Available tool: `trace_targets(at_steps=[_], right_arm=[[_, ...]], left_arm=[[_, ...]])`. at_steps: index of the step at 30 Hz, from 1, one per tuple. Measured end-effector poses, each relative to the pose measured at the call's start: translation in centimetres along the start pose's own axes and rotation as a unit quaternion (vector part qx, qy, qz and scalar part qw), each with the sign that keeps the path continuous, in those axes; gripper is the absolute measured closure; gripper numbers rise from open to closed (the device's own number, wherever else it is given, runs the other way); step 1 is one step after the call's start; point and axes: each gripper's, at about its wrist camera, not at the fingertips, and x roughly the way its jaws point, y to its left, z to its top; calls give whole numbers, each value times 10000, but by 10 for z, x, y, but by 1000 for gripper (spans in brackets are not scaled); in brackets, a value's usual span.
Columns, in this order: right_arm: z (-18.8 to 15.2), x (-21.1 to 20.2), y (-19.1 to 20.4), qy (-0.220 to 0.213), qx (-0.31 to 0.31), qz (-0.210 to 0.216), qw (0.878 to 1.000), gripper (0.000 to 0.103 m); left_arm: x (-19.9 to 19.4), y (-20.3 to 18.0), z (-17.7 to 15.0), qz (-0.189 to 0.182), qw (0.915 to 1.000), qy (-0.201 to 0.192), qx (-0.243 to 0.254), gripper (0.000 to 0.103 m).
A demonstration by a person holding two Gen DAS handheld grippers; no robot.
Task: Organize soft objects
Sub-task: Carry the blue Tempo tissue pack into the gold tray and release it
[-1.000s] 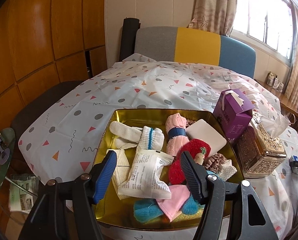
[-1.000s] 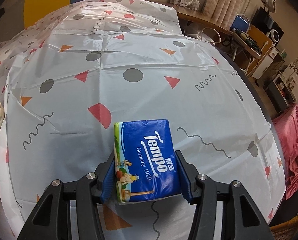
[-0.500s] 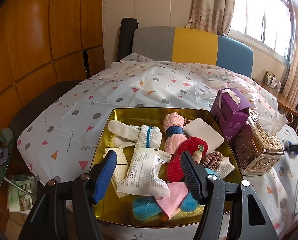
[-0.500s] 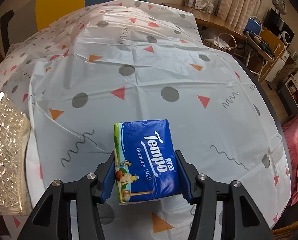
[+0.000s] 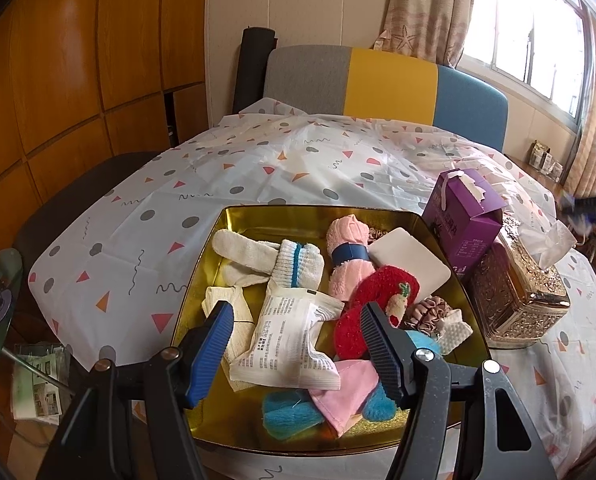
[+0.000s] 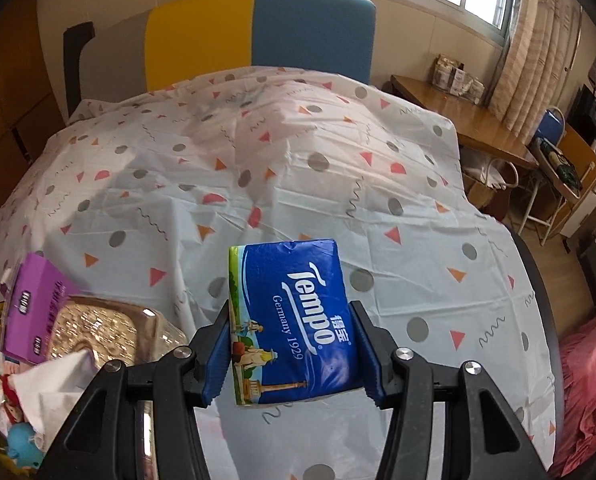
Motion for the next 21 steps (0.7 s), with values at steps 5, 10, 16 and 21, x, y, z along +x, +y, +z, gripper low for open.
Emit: trace_targets(at_steps=[5, 10, 16, 21], right_arm=[[30, -31, 47, -400, -407, 326, 9978, 49], [43, -70, 110, -744, -992, 879, 9884, 49], [17, -103, 196, -741, -1923, 1690, 9638, 49], [-29, -103, 256, -385, -2410, 2234, 9437, 49]], left_arm=[[3, 4, 0, 16, 10000, 23, -64, 36], [5, 11, -2, 84, 9998, 61, -149, 36], [5, 21, -3, 196, 9995, 74, -232, 36], [1, 28, -5, 301, 9991, 38, -297, 36]])
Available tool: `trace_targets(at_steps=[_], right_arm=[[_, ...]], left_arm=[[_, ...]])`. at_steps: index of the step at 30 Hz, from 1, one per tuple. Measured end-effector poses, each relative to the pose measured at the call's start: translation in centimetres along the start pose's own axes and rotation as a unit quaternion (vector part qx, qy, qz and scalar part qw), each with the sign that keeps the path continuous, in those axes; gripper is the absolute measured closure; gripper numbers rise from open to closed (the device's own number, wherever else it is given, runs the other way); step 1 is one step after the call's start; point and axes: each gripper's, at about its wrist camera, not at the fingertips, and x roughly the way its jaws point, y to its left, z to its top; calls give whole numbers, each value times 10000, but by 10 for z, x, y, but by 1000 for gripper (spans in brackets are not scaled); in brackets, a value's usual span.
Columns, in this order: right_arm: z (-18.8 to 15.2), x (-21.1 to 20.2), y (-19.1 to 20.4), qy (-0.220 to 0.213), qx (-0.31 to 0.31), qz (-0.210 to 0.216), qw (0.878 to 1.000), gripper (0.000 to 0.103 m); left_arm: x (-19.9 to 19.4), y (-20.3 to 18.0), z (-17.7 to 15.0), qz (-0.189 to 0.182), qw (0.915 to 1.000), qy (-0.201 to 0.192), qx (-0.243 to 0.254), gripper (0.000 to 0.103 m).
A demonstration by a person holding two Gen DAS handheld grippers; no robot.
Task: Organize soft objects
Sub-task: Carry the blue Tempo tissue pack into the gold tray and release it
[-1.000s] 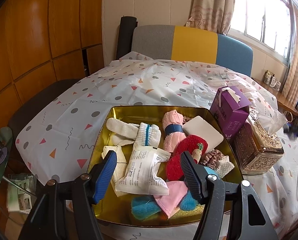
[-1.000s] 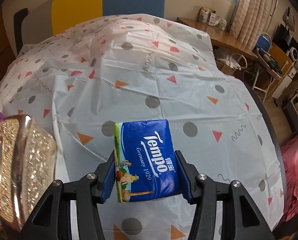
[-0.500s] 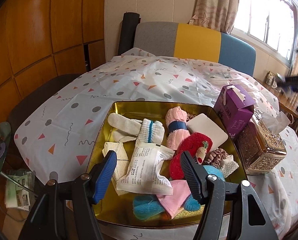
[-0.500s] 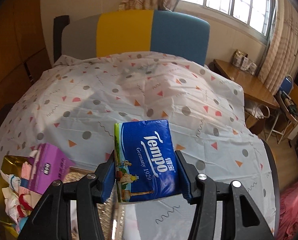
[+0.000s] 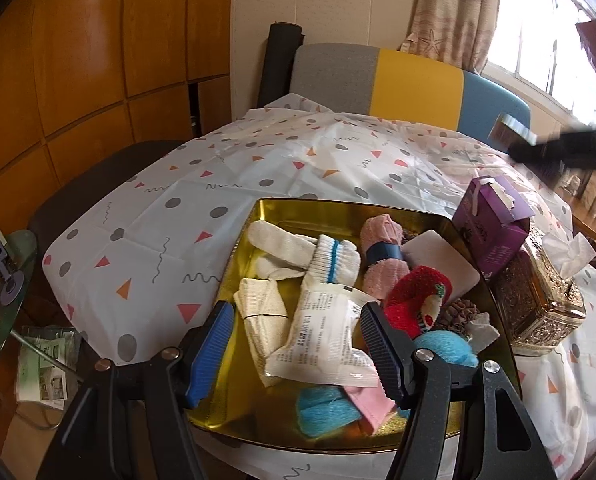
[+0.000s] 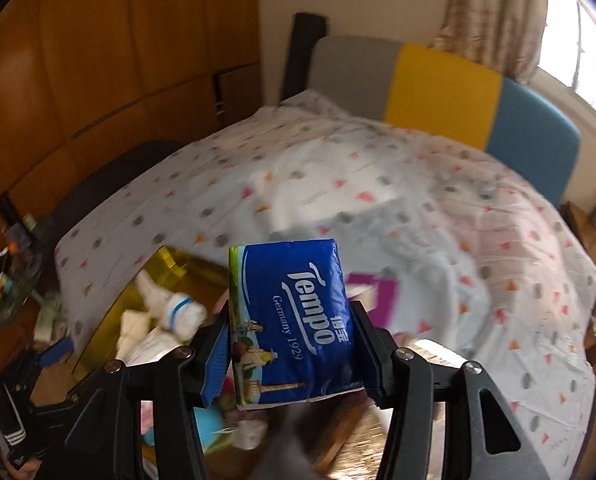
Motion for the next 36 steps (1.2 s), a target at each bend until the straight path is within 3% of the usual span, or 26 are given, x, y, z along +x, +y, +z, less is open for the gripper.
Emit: trace_targets(at_steps=[10, 15, 24, 32, 36], right_arm=[[-69, 74, 71, 752, -157, 591, 9953, 49], [-82, 101, 86, 911, -377, 439, 9942, 49], [-82, 139, 74, 1240, -92, 7, 9922, 50], [-89, 138, 73, 1058, 33, 103, 9943, 47], [-91, 119, 74, 745, 82, 122, 9971, 31]], left_arm=[[3, 15, -1, 111, 9998, 35, -169, 36], [5, 18, -2, 102, 9997, 73, -205, 36], [12, 19, -2, 136, 9995, 153, -229, 35], [10, 18, 0, 224, 9994, 115, -253, 25], [5, 16, 2, 252, 9994, 30, -233, 21]])
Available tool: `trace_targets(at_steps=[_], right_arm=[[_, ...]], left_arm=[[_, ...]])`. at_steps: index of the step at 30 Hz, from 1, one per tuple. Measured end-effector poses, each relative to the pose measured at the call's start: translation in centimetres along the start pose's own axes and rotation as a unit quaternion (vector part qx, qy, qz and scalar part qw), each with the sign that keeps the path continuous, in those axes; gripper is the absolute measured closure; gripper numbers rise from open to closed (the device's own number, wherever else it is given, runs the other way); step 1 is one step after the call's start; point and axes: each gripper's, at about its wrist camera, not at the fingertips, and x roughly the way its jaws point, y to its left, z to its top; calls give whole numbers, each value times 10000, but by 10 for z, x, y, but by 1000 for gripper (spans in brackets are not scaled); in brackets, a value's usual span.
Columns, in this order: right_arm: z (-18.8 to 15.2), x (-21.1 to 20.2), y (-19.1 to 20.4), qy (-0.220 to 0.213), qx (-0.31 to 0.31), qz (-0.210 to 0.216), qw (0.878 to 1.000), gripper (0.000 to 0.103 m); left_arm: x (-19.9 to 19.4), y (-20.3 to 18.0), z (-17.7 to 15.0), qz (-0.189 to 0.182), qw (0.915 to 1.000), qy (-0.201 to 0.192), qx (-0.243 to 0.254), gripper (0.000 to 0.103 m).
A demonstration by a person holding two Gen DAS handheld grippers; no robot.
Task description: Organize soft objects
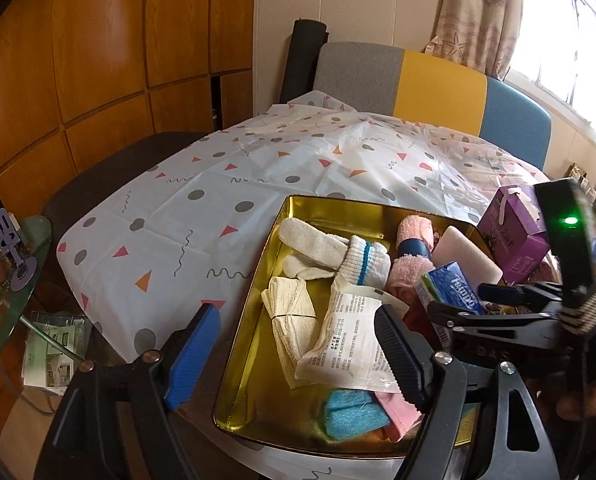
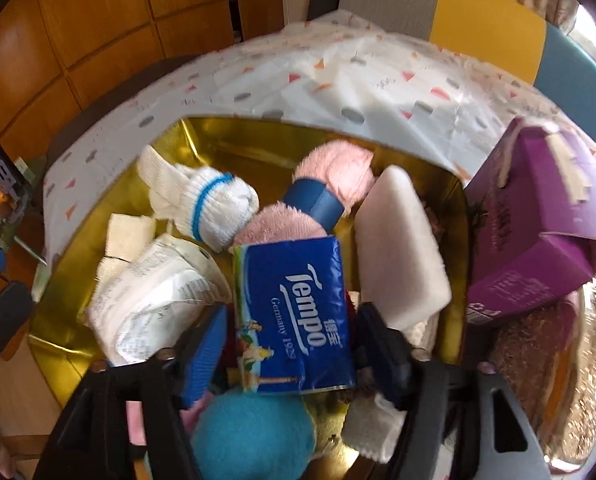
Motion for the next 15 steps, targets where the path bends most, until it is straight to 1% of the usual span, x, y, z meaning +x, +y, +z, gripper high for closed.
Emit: trace_targets(at_steps=[2, 7, 9, 15], right_arm=[[-3, -14, 1, -246, 10, -76, 9997, 28], [-17, -50, -1, -790, 210, -353, 9960, 26], [-24, -63, -4, -981, 395, -465, 9933, 26], [-50, -94, -16, -1347, 1057, -894, 9812, 26]], left_arm=[[-3, -2, 1, 10, 10000, -45, 23, 18], [-13, -9, 3, 35, 9997, -210, 87, 9], [-19, -15, 3, 59, 9995, -285, 141, 1], [-34, -33, 4, -53, 9984, -445, 355, 0]])
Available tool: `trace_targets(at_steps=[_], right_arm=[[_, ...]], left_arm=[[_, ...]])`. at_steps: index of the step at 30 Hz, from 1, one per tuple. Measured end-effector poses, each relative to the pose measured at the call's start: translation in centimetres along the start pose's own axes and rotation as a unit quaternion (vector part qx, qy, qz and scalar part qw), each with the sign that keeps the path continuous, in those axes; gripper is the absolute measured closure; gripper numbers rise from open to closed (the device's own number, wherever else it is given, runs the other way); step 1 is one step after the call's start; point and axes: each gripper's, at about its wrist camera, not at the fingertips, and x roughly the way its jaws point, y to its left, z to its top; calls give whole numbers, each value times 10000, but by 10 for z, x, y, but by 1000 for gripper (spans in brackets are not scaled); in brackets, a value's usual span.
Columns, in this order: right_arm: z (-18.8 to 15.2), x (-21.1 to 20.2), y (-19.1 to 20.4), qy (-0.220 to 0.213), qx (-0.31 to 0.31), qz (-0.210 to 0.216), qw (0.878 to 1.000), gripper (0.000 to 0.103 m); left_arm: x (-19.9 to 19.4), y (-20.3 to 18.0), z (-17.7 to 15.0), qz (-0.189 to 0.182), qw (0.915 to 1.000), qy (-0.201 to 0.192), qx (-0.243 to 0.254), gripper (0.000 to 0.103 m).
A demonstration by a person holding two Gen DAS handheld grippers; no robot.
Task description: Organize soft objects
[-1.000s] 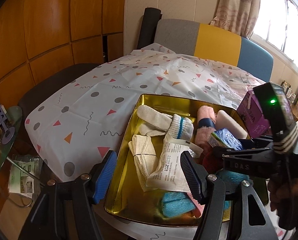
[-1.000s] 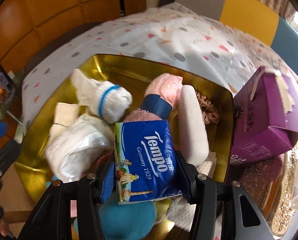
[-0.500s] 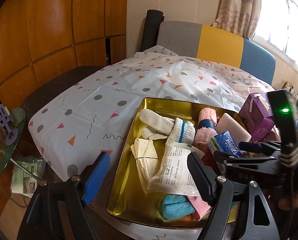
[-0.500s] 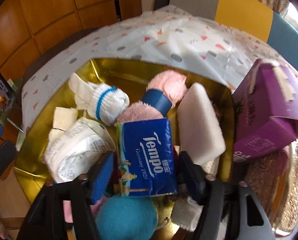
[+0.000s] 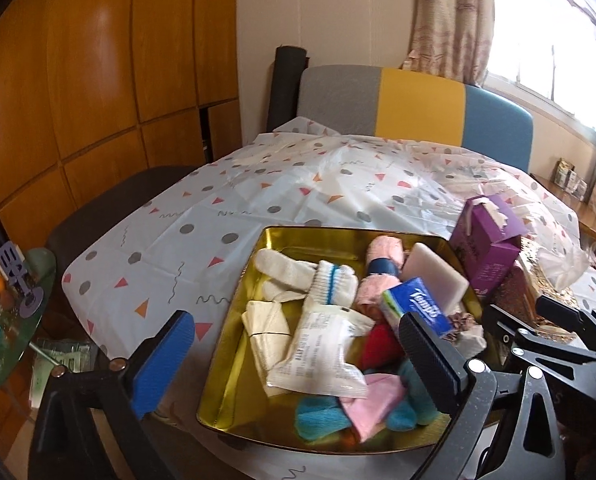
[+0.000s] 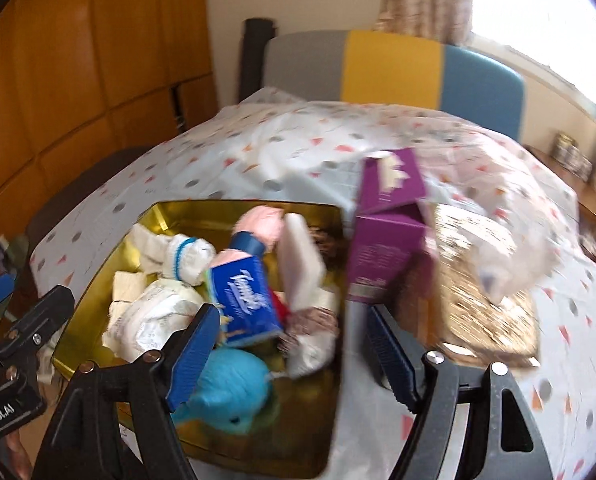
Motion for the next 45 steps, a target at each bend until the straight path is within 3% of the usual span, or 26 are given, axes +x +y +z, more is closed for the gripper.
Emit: trace_targets(at_steps=[7, 15, 45], right_arm=[[-9, -20, -21, -184, 308, -319, 9988, 26], [-11, -29, -28, -354, 437, -489, 9972, 26], [-10, -25, -21, -327, 385, -424, 9978, 26]], left_arm=[[-10, -18, -3, 68, 9997, -64, 227, 0], [-12, -16, -5, 155, 9997, -117, 127, 0], [-8, -10, -8, 328, 9994, -51, -42, 0]])
